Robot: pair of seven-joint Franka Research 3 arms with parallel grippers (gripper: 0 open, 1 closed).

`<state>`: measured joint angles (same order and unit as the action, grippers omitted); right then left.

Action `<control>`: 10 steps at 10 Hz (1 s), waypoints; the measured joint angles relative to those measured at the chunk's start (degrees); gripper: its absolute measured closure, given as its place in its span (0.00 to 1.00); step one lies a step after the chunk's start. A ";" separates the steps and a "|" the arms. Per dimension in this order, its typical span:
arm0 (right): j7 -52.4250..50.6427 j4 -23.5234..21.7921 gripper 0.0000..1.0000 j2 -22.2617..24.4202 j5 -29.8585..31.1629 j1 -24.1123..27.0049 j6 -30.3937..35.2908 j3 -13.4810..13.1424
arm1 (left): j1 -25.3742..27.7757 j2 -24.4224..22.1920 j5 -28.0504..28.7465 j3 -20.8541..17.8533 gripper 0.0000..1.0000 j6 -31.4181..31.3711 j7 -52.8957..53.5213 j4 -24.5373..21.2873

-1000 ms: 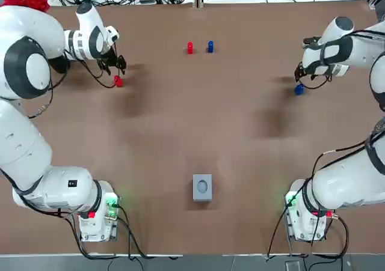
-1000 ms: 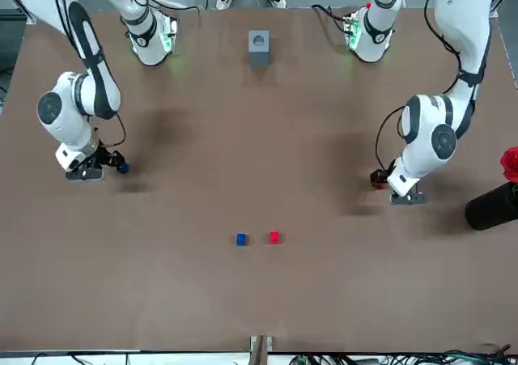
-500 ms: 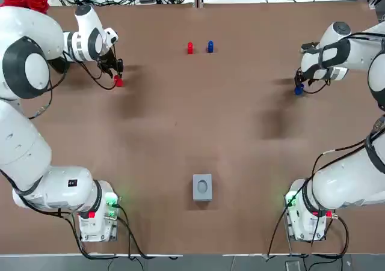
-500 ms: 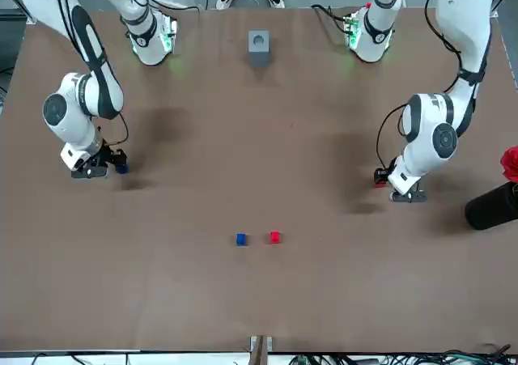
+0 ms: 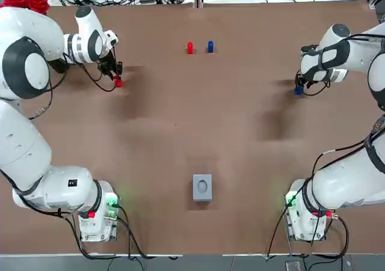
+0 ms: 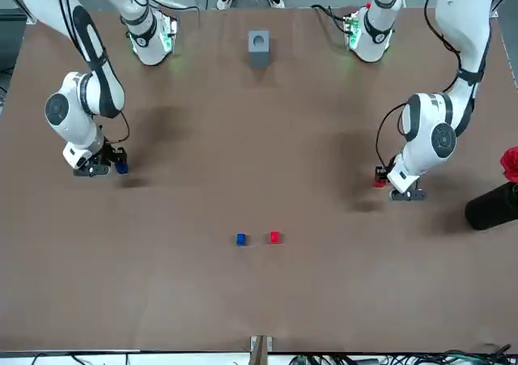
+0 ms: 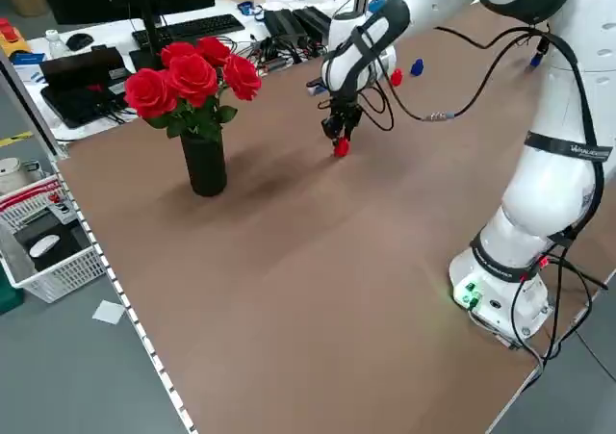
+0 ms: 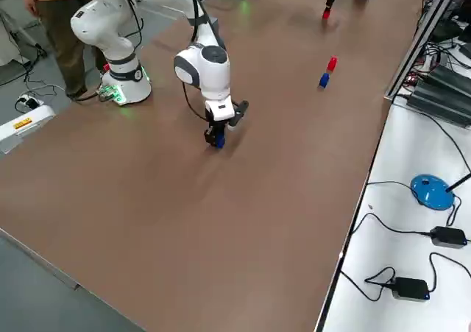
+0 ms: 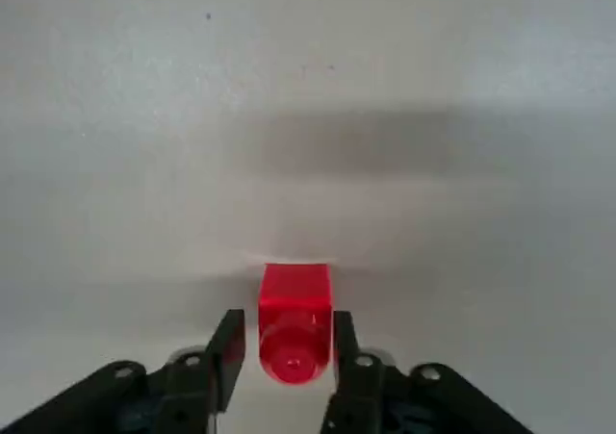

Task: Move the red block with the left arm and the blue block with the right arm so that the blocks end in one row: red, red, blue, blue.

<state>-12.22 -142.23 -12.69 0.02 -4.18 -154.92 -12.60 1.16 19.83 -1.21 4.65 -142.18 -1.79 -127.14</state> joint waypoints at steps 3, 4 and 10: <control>0.00 0.00 0.42 0.00 -0.01 0.00 -0.02 0.00 | 0.09 -0.32 0.05 0.00 0.70 0.00 0.11 0.00; 0.00 0.00 0.42 0.00 -0.02 0.00 -0.02 0.01 | 0.10 -0.32 0.59 0.00 0.70 -0.06 0.16 0.06; 0.00 0.00 0.51 0.01 -0.95 -0.08 -0.02 0.17 | -0.68 3.49 1.86 2.41 0.70 -0.13 0.09 7.62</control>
<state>-12.22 -142.23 -12.69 -0.93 -4.25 -154.94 -12.43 0.47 23.32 0.65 7.06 -142.32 -1.70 -119.52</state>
